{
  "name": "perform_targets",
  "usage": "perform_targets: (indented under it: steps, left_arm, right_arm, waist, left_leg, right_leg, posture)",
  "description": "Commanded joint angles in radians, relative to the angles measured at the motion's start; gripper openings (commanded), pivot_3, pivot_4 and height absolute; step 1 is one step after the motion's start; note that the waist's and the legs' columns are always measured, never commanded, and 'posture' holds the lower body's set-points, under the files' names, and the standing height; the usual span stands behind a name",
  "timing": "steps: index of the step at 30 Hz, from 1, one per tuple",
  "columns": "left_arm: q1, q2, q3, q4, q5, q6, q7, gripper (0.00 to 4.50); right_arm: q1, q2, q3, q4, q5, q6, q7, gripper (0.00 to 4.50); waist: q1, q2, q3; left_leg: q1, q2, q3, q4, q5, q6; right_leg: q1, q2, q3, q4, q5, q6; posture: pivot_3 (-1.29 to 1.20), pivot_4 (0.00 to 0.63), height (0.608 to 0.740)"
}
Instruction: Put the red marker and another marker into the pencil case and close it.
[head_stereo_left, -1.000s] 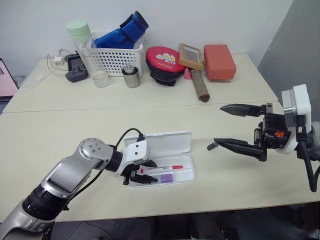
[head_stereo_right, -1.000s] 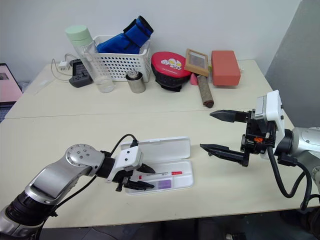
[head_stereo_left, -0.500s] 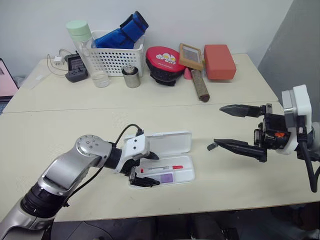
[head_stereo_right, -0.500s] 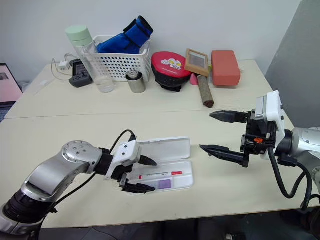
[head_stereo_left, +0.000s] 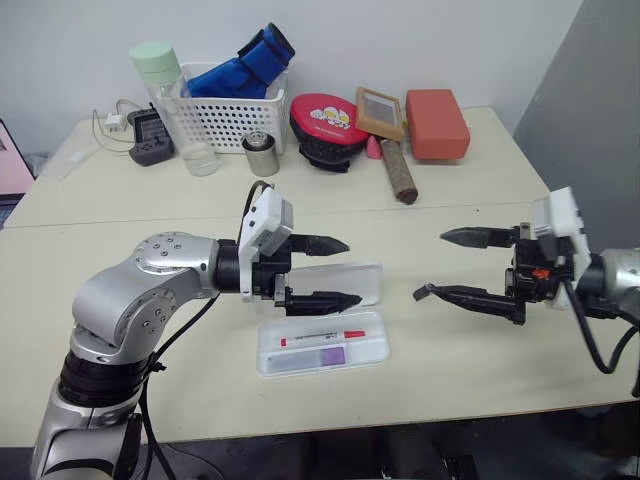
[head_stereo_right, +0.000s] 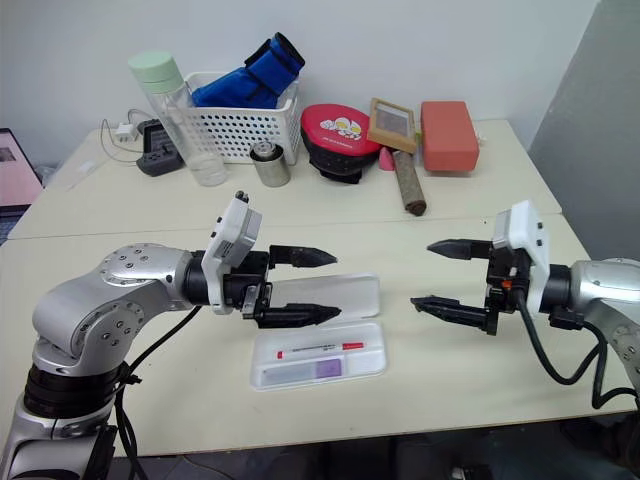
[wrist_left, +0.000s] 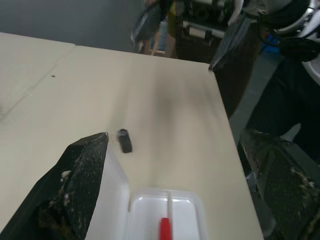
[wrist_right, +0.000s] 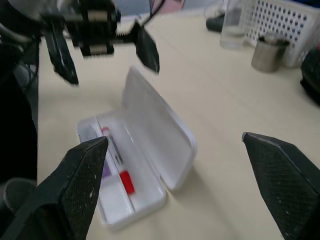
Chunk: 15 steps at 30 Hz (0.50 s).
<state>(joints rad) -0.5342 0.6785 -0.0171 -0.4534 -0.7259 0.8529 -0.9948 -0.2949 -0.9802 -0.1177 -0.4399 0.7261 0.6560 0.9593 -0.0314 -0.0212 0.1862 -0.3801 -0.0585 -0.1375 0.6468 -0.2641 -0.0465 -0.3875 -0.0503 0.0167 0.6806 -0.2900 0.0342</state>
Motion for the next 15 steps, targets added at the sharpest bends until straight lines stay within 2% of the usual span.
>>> perform_targets:
  steps: [1, 5, 10, 15]
  left_arm:
    - [-0.008, -0.01, -0.007, -0.021, 0.022, -0.052, 0.024, 4.49]
    - [0.022, 0.008, -0.049, -0.037, 0.113, -0.183, -0.006, 4.49]
    - [0.014, -0.004, -0.053, -0.016, 0.12, -0.216, -0.005, 4.49]
    - [0.013, 0.005, -0.082, -0.011, 0.152, -0.241, -0.019, 4.49]
  right_arm:
    - [-0.049, 0.017, 0.134, 0.129, -0.182, -0.064, -0.006, 4.5]
    - [-0.081, 0.049, 0.263, 0.245, -0.351, -0.2, 0.045, 4.5]
    - [-0.201, 0.07, 0.383, 0.437, -0.517, -0.361, 0.145, 4.5]
    - [-0.426, 0.146, 0.481, 0.725, -0.644, -0.515, 0.281, 4.5]
  waist:
    - [0.001, 0.0, 0.0]
    - [0.002, 0.0, 0.0]
    - [0.0, 0.0, 0.0]
    - [-0.004, 0.0, 0.0]
  left_leg:
    - [0.0, 0.0, 0.0, 0.0, 0.0, 0.0]
    - [0.0, 0.0, 0.0, 0.0, 0.0, -0.001]
    - [-0.001, 0.0, 0.001, 0.0, 0.002, -0.003]
    - [0.0, 0.0, 0.001, 0.0, 0.002, -0.003]
  right_leg:
    - [0.0, 0.0, 0.0, 0.0, 0.0, 0.0]
    - [-0.001, 0.0, 0.0, 0.0, 0.0, 0.0]
    - [-0.001, 0.0, 0.001, -0.001, 0.0, 0.0]
    - [-0.001, 0.0, 0.0, 0.0, 0.0, 0.0]
  posture:
    - [0.0, 0.15, 0.74]
    - [0.0, 0.15, 0.74]
    - [0.0, 0.15, 0.74]
    - [0.0, 0.15, 0.74]
